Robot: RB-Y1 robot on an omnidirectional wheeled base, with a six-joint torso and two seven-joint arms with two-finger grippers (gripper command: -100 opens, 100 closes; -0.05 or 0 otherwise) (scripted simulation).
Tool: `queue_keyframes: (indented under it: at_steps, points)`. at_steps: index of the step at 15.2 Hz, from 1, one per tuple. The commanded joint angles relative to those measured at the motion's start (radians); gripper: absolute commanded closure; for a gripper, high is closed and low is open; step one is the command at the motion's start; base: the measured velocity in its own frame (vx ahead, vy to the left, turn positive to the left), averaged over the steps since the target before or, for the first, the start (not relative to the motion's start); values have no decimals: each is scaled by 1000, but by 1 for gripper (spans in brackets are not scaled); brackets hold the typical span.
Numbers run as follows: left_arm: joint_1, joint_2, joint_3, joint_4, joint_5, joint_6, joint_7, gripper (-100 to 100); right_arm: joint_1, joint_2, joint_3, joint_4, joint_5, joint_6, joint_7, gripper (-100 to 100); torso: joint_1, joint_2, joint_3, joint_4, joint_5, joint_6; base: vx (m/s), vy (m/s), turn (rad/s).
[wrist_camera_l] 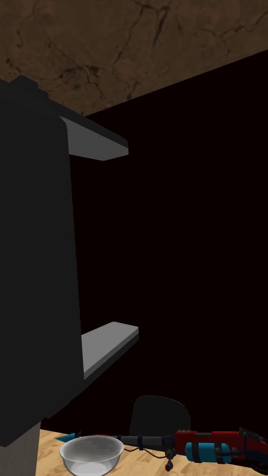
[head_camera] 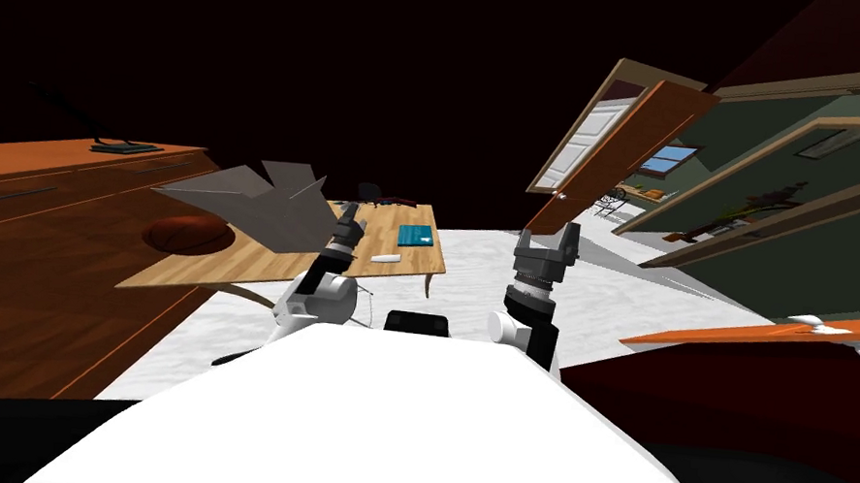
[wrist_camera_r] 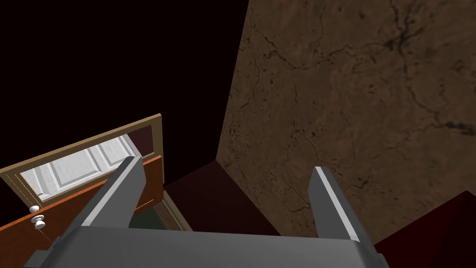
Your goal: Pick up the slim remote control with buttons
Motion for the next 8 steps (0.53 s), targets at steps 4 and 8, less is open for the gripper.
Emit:
queue_keyframes:
  at_steps: [4, 8]
  points:
    - [-70, 51, 13, 122, 29, 88, 10, -100, 0, 0, 0, 0, 0, 0, 0, 0, 0, 0, 0, 0, 0, 1, -8, -1, -98]
    - [-103, 72, 18, 180, 42, 144, 14, -100, 0, 0, 0, 0, 0, 0, 0, 0, 0, 0, 0, 0, 0, 0, -7, 1, -55]
